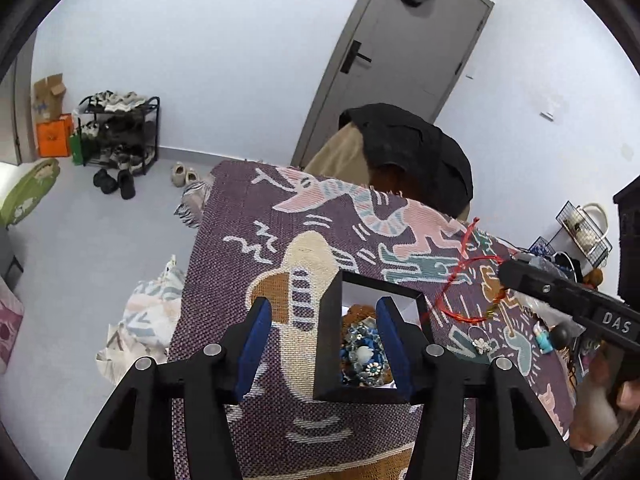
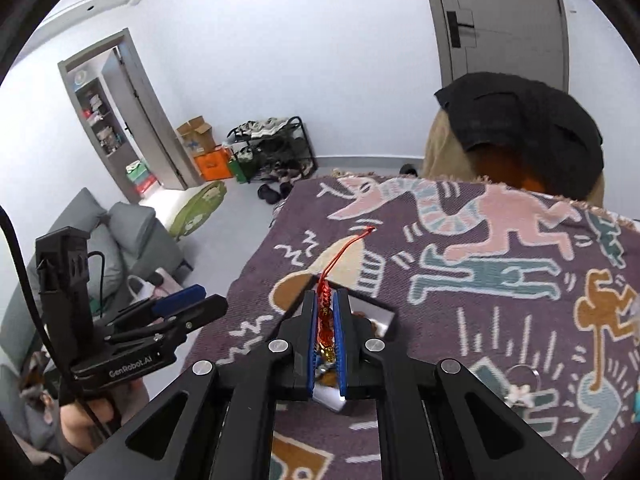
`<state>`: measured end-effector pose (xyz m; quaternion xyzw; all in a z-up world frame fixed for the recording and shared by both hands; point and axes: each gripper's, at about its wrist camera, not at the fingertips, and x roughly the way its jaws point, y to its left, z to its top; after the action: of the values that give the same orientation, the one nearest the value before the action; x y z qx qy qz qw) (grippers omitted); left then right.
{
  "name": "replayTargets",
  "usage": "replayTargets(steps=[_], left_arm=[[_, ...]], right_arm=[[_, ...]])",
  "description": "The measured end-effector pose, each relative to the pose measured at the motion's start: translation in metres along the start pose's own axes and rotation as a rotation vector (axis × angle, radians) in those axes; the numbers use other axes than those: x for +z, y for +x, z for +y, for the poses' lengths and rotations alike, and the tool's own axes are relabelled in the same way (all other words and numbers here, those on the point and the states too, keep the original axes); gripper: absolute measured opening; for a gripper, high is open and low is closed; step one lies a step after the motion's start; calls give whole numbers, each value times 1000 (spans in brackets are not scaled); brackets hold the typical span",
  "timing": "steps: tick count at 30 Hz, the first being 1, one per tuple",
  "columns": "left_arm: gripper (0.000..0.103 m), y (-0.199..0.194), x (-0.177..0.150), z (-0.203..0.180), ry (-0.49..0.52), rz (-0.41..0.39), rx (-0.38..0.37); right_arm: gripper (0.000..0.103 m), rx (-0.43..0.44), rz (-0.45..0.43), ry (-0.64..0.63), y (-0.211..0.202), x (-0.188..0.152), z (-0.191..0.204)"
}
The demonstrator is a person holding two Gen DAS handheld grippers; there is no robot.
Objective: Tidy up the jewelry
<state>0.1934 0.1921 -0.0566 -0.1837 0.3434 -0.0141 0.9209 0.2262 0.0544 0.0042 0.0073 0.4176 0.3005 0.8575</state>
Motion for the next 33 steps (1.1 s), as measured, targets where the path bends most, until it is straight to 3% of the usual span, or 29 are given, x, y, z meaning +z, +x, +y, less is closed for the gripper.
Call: replayTargets(steps=[1, 2, 3, 6, 16, 33], left_arm=[[56, -1, 0, -1, 1, -3, 4], [56, -1, 0, -2, 4, -6, 5], [56, -2, 0, -5, 10, -9, 0], [59, -2, 2, -15, 34, -18, -9], [86, -3, 6, -72, 118, -61, -32], [87, 33, -11, -159, 258, 26, -90]], right_arm=[[25, -7, 15, 5, 4, 0, -1], [48, -21, 22, 17, 6, -2, -5], [58, -31, 10, 22, 4, -4, -8], [58, -34, -4, 47, -4, -11, -25], [59, -89, -27, 202, -45, -39, -104], [63, -150, -28, 343, -74, -91, -175]])
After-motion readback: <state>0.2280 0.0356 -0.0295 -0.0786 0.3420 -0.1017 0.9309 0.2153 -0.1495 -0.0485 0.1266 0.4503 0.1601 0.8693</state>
